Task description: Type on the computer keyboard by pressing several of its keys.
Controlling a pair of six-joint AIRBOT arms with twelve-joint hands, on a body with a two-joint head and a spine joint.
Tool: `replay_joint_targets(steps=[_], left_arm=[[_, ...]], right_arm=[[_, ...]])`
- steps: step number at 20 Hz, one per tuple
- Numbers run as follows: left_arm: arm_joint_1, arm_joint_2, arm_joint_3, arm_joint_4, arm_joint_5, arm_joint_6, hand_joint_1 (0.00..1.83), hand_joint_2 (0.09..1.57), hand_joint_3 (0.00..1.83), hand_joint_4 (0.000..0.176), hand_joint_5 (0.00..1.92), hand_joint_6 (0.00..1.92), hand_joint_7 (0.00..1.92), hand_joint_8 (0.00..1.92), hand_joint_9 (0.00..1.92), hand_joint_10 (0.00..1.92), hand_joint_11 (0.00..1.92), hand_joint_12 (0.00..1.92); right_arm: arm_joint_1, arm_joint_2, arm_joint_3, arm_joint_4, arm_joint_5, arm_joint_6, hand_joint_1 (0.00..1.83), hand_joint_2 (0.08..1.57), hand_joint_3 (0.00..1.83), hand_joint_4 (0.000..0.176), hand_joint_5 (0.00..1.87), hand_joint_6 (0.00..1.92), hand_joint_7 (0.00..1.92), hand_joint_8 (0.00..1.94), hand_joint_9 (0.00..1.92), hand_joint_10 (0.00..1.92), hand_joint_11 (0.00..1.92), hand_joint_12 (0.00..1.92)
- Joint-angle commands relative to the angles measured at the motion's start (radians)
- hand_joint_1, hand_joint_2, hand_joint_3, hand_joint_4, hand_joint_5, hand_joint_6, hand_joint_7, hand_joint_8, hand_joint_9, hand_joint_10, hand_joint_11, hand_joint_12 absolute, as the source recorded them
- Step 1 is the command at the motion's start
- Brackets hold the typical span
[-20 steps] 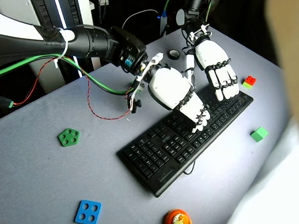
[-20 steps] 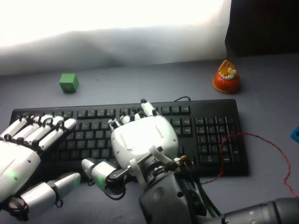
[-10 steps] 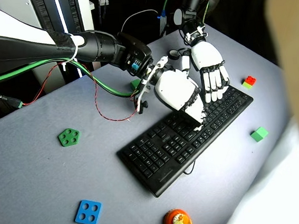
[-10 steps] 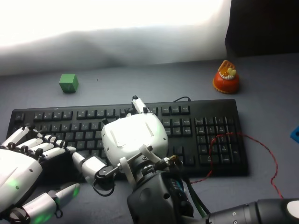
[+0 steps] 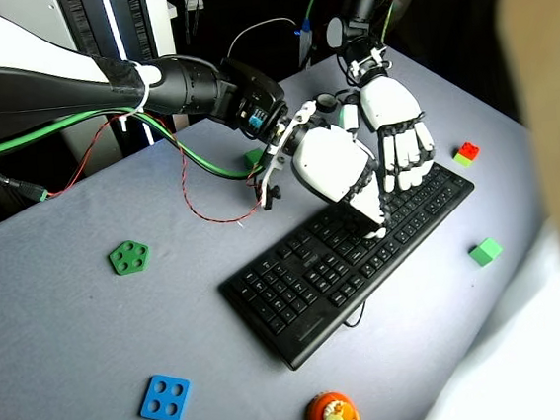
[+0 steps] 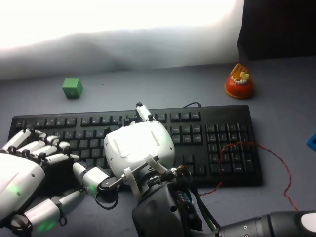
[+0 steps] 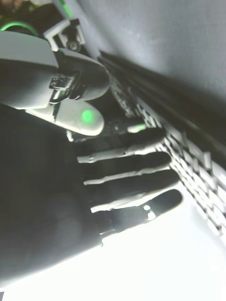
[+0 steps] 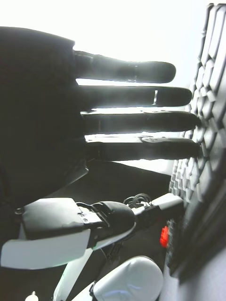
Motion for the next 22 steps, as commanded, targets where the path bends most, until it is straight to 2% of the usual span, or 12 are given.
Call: replay_joint_targets(steps=[1, 2, 3, 4, 6, 8, 9, 11, 13, 14, 17, 22], left_arm=[[-0.005, -0.002, 0.004, 0.019, 0.076, 0.002, 0.14, 1.34, 0.00, 0.003, 0.33, 0.00, 0.57, 0.02, 0.49, 0.08, 0.00, 0.82], [-0.009, -0.002, 0.006, 0.019, 0.072, 0.002, 0.14, 1.34, 0.00, 0.020, 0.24, 0.00, 0.55, 0.01, 0.53, 0.09, 0.00, 0.88], [-0.011, -0.002, 0.007, 0.019, 0.071, 0.002, 0.12, 1.35, 0.00, 0.000, 0.38, 0.06, 0.48, 0.00, 0.48, 0.06, 0.00, 1.01], [-0.011, -0.002, 0.008, 0.019, 0.070, 0.002, 0.14, 1.35, 0.00, 0.000, 0.67, 0.17, 0.44, 0.00, 0.39, 0.03, 0.00, 1.07], [-0.010, -0.001, 0.010, 0.019, 0.070, 0.002, 0.22, 1.34, 0.00, 0.000, 0.86, 0.17, 0.46, 0.00, 0.38, 0.02, 0.00, 1.02], [-0.010, -0.001, 0.009, 0.019, 0.067, 0.002, 0.16, 1.35, 0.00, 0.000, 0.55, 0.01, 0.53, 0.02, 0.49, 0.06, 0.00, 1.07], [-0.011, -0.001, 0.008, 0.019, 0.067, 0.002, 0.13, 1.36, 0.01, 0.000, 0.41, 0.01, 0.54, 0.02, 0.56, 0.08, 0.00, 1.25], [-0.011, -0.001, 0.005, 0.019, 0.067, 0.002, 0.10, 1.37, 0.01, 0.009, 0.31, 0.00, 0.53, 0.01, 0.61, 0.11, 0.03, 1.42], [-0.014, -0.001, 0.006, 0.019, 0.068, 0.002, 0.07, 1.38, 0.01, 0.006, 0.33, 0.01, 0.50, 0.00, 0.57, 0.09, 0.01, 1.49], [-0.015, -0.001, 0.007, 0.019, 0.068, 0.002, 0.07, 1.38, 0.01, 0.005, 0.35, 0.02, 0.50, 0.00, 0.57, 0.09, 0.00, 1.50], [-0.022, -0.001, 0.014, 0.019, 0.068, 0.002, 0.11, 1.38, 0.00, 0.000, 0.38, 0.03, 0.51, 0.00, 0.58, 0.10, 0.00, 1.54], [-0.055, -0.003, 0.035, 0.018, 0.070, 0.006, 0.13, 1.38, 0.00, 0.006, 0.38, 0.02, 0.51, 0.00, 0.58, 0.11, 0.00, 1.54]], right_arm=[[-0.001, -0.002, -0.001, -0.048, 0.017, 0.005, 0.00, 1.21, 0.00, 0.000, 0.57, 0.00, 0.89, 0.02, 0.72, 0.67, 0.08, 1.57], [-0.001, -0.002, 0.000, -0.048, 0.015, 0.005, 0.00, 1.21, 0.00, 0.000, 0.61, 0.02, 0.85, 0.01, 0.62, 0.82, 0.12, 1.64], [0.000, -0.002, 0.002, -0.048, 0.015, 0.005, 0.00, 1.21, 0.00, 0.000, 0.76, 0.08, 0.78, 0.00, 0.50, 0.77, 0.11, 1.65], [0.000, -0.002, 0.003, -0.048, 0.014, 0.005, 0.00, 1.20, 0.00, 0.000, 0.92, 0.14, 0.72, 0.00, 0.41, 0.61, 0.05, 1.63], [0.002, -0.002, 0.005, -0.048, 0.014, 0.006, 0.00, 1.19, 0.00, 0.000, 0.98, 0.13, 0.71, 0.00, 0.47, 0.37, 0.00, 1.54], [0.004, -0.003, 0.007, -0.048, 0.014, 0.006, 0.00, 1.21, 0.00, 0.000, 0.74, 0.02, 0.75, 0.01, 0.64, 0.34, 0.08, 1.48], [0.004, -0.003, 0.007, -0.048, 0.015, 0.006, 0.00, 1.22, 0.00, 0.000, 0.63, 0.00, 0.76, 0.01, 0.70, 0.34, 0.16, 1.47], [0.005, -0.003, 0.007, -0.048, 0.020, 0.012, 0.00, 1.22, 0.00, 0.000, 0.52, 0.00, 0.76, 0.00, 0.73, 0.45, 0.25, 1.52], [0.004, -0.003, 0.007, -0.048, 0.031, 0.027, 0.00, 1.23, 0.00, 0.000, 0.53, 0.01, 0.77, 0.00, 0.67, 0.67, 0.27, 1.60], [0.004, -0.003, 0.007, -0.048, 0.032, 0.027, 0.00, 1.23, 0.00, 0.000, 0.53, 0.01, 0.77, 0.00, 0.65, 0.71, 0.26, 1.62], [0.006, -0.003, 0.007, -0.048, 0.040, 0.018, 0.00, 1.23, 0.00, 0.000, 0.56, 0.01, 0.79, 0.01, 0.65, 0.76, 0.27, 1.62], [0.025, 0.018, -0.003, -0.048, 0.071, -0.011, 0.00, 1.23, 0.00, 0.000, 0.58, 0.02, 0.78, 0.01, 0.64, 0.78, 0.28, 1.62]])
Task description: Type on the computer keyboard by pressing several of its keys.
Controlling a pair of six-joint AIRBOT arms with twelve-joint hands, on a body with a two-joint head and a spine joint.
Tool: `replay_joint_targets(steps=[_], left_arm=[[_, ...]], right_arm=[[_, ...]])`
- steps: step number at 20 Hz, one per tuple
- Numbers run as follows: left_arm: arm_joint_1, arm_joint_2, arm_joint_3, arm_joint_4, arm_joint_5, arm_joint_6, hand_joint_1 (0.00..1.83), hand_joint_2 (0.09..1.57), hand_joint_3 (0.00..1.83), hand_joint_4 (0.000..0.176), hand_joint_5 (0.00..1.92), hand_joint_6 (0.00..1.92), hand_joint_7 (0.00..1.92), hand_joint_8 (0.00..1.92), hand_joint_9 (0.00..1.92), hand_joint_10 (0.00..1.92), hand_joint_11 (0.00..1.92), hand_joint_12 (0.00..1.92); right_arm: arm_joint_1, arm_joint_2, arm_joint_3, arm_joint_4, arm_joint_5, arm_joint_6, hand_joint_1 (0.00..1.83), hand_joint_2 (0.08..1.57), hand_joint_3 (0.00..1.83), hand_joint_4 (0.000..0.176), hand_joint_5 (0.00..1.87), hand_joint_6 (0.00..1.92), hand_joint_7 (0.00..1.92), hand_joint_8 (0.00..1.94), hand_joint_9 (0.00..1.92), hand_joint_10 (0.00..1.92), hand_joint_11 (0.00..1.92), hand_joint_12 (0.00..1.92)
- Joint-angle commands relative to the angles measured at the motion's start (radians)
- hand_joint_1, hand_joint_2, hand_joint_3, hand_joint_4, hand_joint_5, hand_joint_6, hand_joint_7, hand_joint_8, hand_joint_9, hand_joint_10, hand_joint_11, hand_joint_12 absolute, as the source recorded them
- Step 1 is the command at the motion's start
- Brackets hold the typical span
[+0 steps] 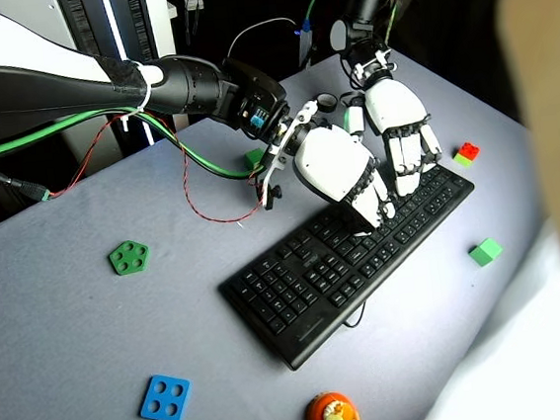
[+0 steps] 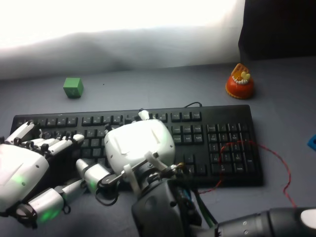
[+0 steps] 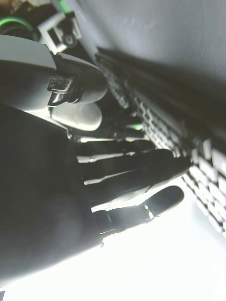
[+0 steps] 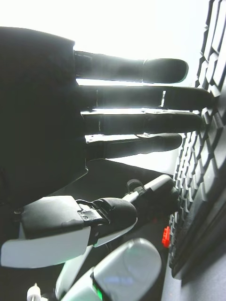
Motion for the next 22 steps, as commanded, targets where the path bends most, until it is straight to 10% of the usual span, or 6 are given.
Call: replay_joint_targets(steps=[1, 13, 16, 22], left_arm=[[-0.010, -0.003, 0.011, 0.017, 0.105, 0.001, 0.12, 1.38, 0.00, 0.005, 0.37, 0.02, 0.51, 0.00, 0.58, 0.12, 0.00, 1.52], [-0.062, -0.058, 0.057, 0.017, 0.100, 0.015, 0.24, 1.35, 0.00, 0.013, 0.32, 0.00, 0.44, 0.00, 0.45, 0.05, 0.00, 1.23], [-0.072, -0.066, 0.063, 0.018, 0.099, 0.022, 0.88, 1.12, 0.00, 0.032, 0.25, 0.00, 0.33, 0.01, 0.38, 0.01, 0.00, 1.21], [-0.094, -0.073, 0.091, 0.018, 0.096, 0.023, 1.00, 1.05, 0.00, 0.041, 0.12, 0.01, 0.23, 0.00, 0.31, 0.00, 0.00, 1.09]], right_arm=[[0.017, 0.016, -0.006, -0.079, 0.070, -0.006, 0.00, 1.23, 0.00, 0.000, 0.57, 0.02, 0.78, 0.00, 0.63, 0.79, 0.26, 1.63], [0.118, 0.357, -0.315, -0.120, 0.066, -0.035, 0.00, 1.24, 0.00, 0.000, 0.58, 0.02, 0.79, 0.00, 0.62, 0.80, 0.24, 1.65], [0.135, 0.475, -0.393, -0.128, 0.026, -0.039, 0.00, 1.24, 0.00, 0.000, 0.55, 0.01, 0.78, 0.00, 0.59, 0.81, 0.22, 1.67], [0.142, 0.623, -0.475, -0.128, -0.062, -0.048, 0.00, 1.24, 0.00, 0.000, 0.57, 0.01, 0.79, 0.01, 0.60, 0.81, 0.24, 1.63]])
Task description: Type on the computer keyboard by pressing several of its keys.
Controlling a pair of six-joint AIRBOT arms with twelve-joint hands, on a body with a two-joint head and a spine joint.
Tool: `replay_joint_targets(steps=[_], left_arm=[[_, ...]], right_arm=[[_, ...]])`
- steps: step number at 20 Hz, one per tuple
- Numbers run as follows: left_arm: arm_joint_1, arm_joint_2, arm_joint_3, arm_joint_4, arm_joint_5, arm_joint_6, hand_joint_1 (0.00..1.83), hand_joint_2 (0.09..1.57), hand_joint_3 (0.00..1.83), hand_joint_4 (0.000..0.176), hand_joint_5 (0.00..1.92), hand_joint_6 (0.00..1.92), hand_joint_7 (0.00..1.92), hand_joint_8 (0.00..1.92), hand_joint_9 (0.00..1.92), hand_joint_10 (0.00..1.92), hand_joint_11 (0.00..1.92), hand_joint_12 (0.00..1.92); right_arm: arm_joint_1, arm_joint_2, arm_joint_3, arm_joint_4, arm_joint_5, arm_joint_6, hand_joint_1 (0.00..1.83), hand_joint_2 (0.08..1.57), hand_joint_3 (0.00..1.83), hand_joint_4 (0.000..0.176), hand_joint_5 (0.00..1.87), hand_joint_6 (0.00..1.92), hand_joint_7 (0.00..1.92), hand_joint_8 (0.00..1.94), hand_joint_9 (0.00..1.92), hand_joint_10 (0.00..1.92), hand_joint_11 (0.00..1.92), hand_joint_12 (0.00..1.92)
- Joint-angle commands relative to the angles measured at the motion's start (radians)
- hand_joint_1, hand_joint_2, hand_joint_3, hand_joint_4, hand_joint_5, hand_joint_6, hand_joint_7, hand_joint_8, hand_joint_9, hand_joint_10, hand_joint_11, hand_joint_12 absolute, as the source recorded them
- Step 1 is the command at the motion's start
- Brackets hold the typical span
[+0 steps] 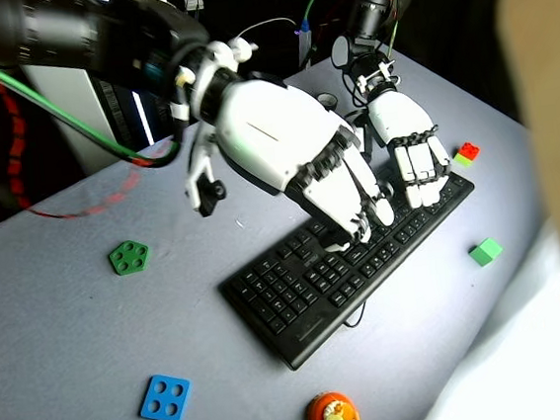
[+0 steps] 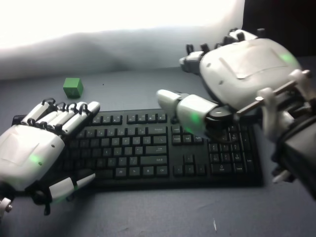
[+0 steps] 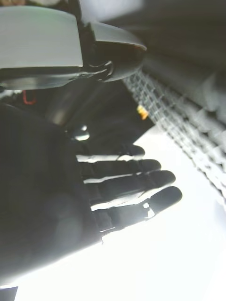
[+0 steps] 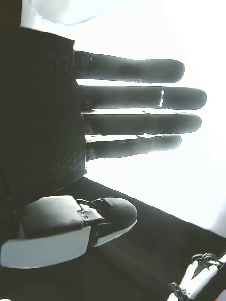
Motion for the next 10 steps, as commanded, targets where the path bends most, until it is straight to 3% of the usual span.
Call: replay_joint_targets(steps=[1, 2, 3, 5, 10], left_arm=[[-0.004, -0.004, 0.011, 0.011, 0.080, 0.018, 0.69, 1.17, 0.04, 0.022, 0.18, 0.03, 0.28, 0.01, 0.35, 0.02, 0.00, 1.21], [-0.006, -0.004, 0.013, 0.011, 0.079, 0.018, 0.69, 1.17, 0.04, 0.022, 0.18, 0.03, 0.28, 0.01, 0.35, 0.02, 0.00, 1.21], [-0.007, -0.004, 0.013, 0.011, 0.079, 0.019, 0.29, 1.31, 0.04, 0.014, 0.22, 0.03, 0.32, 0.01, 0.36, 0.03, 0.00, 1.17], [-0.012, -0.004, 0.012, 0.011, 0.077, 0.018, 0.03, 1.36, 0.04, 0.021, 0.25, 0.04, 0.37, 0.03, 0.39, 0.04, 0.00, 1.18], [-0.011, 0.052, -0.026, 0.011, 0.079, 0.011, 0.00, 1.34, 0.01, 0.022, 0.29, 0.04, 0.40, 0.02, 0.42, 0.05, 0.00, 1.23]], right_arm=[[0.008, 0.013, -0.013, -0.095, 0.016, 0.001, 0.00, 1.24, 0.00, 0.000, 0.58, 0.02, 0.79, 0.00, 0.60, 0.81, 0.24, 1.64], [0.009, 0.033, -0.026, -0.095, -0.001, -0.001, 0.00, 1.24, 0.00, 0.000, 0.58, 0.02, 0.79, 0.00, 0.60, 0.81, 0.24, 1.64], [0.011, 0.052, -0.040, -0.095, -0.013, -0.006, 0.00, 1.24, 0.00, 0.000, 0.58, 0.02, 0.78, 0.00, 0.60, 0.82, 0.24, 1.64], [0.011, 0.087, -0.066, -0.095, -0.020, -0.037, 0.00, 1.25, 0.00, 0.000, 0.57, 0.01, 0.77, 0.00, 0.59, 0.81, 0.24, 1.64], [0.004, 0.107, -0.065, -0.095, -0.023, -0.032, 0.00, 1.24, 0.00, 0.000, 0.60, 0.02, 0.80, 0.01, 0.63, 0.80, 0.26, 1.63]])
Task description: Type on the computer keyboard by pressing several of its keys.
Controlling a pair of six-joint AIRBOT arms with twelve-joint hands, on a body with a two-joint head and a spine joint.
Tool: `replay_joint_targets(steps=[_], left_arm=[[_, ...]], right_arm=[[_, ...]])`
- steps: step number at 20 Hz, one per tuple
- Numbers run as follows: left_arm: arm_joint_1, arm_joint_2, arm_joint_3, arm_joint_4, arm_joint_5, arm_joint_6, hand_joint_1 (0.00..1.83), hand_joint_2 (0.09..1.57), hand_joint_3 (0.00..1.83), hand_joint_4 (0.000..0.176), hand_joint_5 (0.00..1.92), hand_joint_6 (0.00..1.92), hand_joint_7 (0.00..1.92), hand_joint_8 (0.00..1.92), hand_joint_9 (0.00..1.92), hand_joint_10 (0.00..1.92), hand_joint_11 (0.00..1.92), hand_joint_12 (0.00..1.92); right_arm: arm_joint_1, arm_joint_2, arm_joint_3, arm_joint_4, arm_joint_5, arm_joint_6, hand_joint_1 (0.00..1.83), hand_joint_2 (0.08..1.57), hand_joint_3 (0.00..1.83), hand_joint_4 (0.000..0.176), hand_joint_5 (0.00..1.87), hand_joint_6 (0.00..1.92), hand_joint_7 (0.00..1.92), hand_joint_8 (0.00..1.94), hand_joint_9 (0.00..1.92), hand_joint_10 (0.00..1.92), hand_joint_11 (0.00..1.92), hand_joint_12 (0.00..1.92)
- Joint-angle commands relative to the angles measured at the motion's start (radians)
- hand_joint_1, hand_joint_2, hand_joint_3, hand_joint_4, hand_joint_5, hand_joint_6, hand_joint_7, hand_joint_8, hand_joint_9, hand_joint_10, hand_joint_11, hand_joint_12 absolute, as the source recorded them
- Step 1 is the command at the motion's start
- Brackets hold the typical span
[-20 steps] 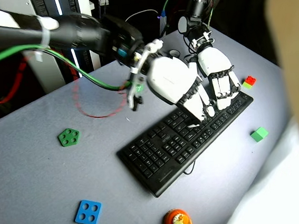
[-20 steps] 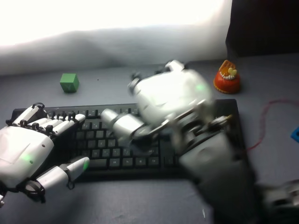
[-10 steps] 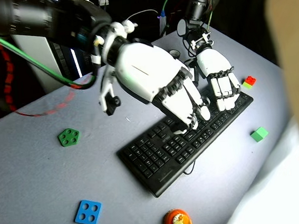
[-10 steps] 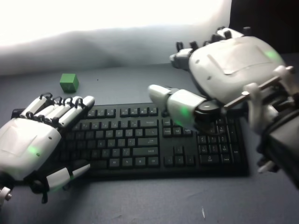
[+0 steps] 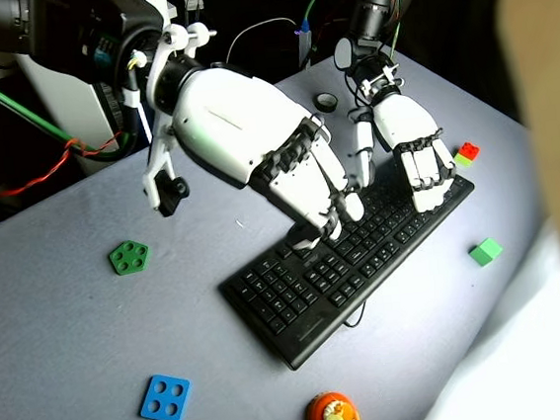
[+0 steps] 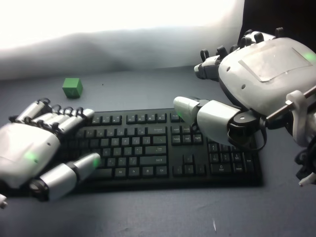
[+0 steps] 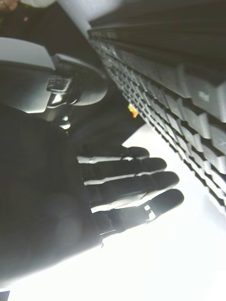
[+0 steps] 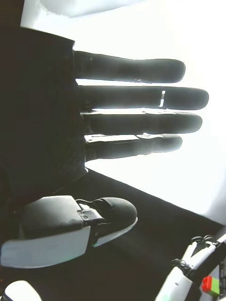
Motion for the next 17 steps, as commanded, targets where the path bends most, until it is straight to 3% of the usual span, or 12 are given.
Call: replay_joint_targets(steps=[1, 5, 7, 8, 9, 10, 11, 12, 13, 14, 15, 17], left_arm=[[-0.007, 0.026, -0.005, 0.021, 0.132, -0.005, 0.00, 1.34, 0.01, 0.022, 0.29, 0.04, 0.40, 0.01, 0.41, 0.05, 0.00, 1.21], [-0.010, 0.105, -0.051, 0.021, 0.133, -0.005, 0.00, 1.35, 0.00, 0.005, 0.36, 0.06, 0.44, 0.02, 0.44, 0.06, 0.00, 1.23], [-0.011, 0.128, -0.070, 0.021, 0.132, -0.004, 0.00, 1.36, 0.00, 0.000, 0.48, 0.10, 0.58, 0.06, 0.52, 0.10, 0.00, 1.34], [-0.013, 0.140, -0.082, 0.021, 0.124, -0.005, 0.00, 1.36, 0.00, 0.000, 0.48, 0.10, 0.58, 0.06, 0.52, 0.10, 0.00, 1.34], [-0.021, 0.169, -0.104, 0.021, 0.117, -0.005, 0.00, 1.39, 0.00, 0.000, 0.69, 0.26, 0.82, 0.29, 0.63, 0.71, 0.17, 1.64], [-0.022, 0.175, -0.109, 0.021, 0.113, -0.005, 0.00, 1.39, 0.00, 0.000, 0.69, 0.26, 0.82, 0.29, 0.63, 0.71, 0.17, 1.64], [-0.024, 0.187, -0.117, 0.021, 0.109, -0.006, 0.00, 1.41, 0.00, 0.000, 0.83, 0.51, 0.84, 0.90, 0.70, 1.30, 0.41, 1.82], [-0.025, 0.199, -0.123, 0.021, 0.107, -0.007, 0.07, 1.41, 0.00, 0.000, 0.78, 1.29, 0.84, 1.46, 0.74, 1.72, 0.60, 1.92], [-0.026, 0.206, -0.127, 0.021, 0.107, -0.007, 0.06, 1.43, 0.00, 0.000, 0.84, 1.37, 0.90, 1.48, 0.81, 1.74, 0.64, 1.92], [-0.029, 0.217, -0.133, 0.021, 0.105, -0.010, 0.19, 1.45, 0.00, 0.000, 0.97, 1.63, 1.10, 1.55, 1.03, 1.79, 0.87, 1.92], [-0.032, 0.225, -0.137, 0.021, 0.103, -0.011, 0.25, 1.45, 0.00, 0.000, 0.99, 1.78, 1.15, 1.61, 1.10, 1.81, 0.97, 1.92], [-0.037, 0.235, -0.142, 0.021, 0.099, -0.011, 0.32, 1.49, 0.01, 0.000, 0.99, 1.91, 1.12, 1.77, 1.10, 1.91, 1.07, 1.92]], right_arm=[[0.004, 0.002, -0.001, -0.089, 0.044, 0.006, 0.00, 1.25, 0.00, 0.000, 0.61, 0.02, 0.81, 0.01, 0.64, 0.81, 0.26, 1.64], [0.008, 0.003, -0.001, -0.089, 0.028, 0.021, 0.00, 1.24, 0.00, 0.000, 0.62, 0.03, 0.80, 0.00, 0.64, 0.80, 0.28, 1.64], [0.010, 0.002, -0.001, -0.089, 0.021, 0.023, 0.00, 1.25, 0.00, 0.000, 0.79, 0.10, 0.94, 0.05, 0.65, 0.97, 0.27, 1.71], [0.011, 0.002, -0.001, -0.089, 0.017, 0.024, 0.00, 1.25, 0.00, 0.000, 0.79, 0.10, 0.94, 0.05, 0.65, 0.97, 0.27, 1.71], [0.015, 0.001, -0.001, -0.089, 0.006, 0.025, 0.00, 1.25, 0.00, 0.000, 1.00, 0.27, 1.12, 0.29, 0.76, 1.18, 0.42, 1.81], [0.016, 0.001, -0.001, -0.089, 0.004, 0.025, 0.00, 1.25, 0.00, 0.000, 1.00, 0.27, 1.12, 0.29, 0.76, 1.18, 0.42, 1.81], [0.016, 0.001, -0.001, -0.089, 0.004, 0.024, 0.08, 1.30, 0.01, 0.000, 0.99, 0.64, 1.19, 0.76, 0.92, 1.41, 0.64, 1.90], [0.016, 0.001, -0.001, -0.089, 0.002, 0.024, 0.18, 1.31, 0.00, 0.000, 0.88, 1.09, 1.13, 1.32, 1.01, 1.69, 0.81, 1.92], [0.016, 0.001, -0.001, -0.089, 0.001, 0.024, 0.21, 1.32, 0.00, 0.000, 0.87, 1.20, 1.14, 1.46, 1.07, 1.79, 0.90, 1.92], [0.016, 0.001, -0.001, -0.089, -0.001, 0.024, 0.33, 1.36, 0.01, 0.000, 0.90, 1.44, 1.24, 1.67, 1.24, 1.90, 1.16, 1.92], [0.016, 0.001, -0.001, -0.089, -0.001, 0.023, 0.37, 1.39, 0.02, 0.000, 0.95, 1.67, 1.29, 1.78, 1.30, 1.92, 1.25, 1.92], [0.014, 0.001, -0.001, -0.089, -0.002, 0.021, 0.54, 1.41, 0.01, 0.000, 1.03, 1.83, 1.31, 1.83, 1.35, 1.92, 1.31, 1.92]])
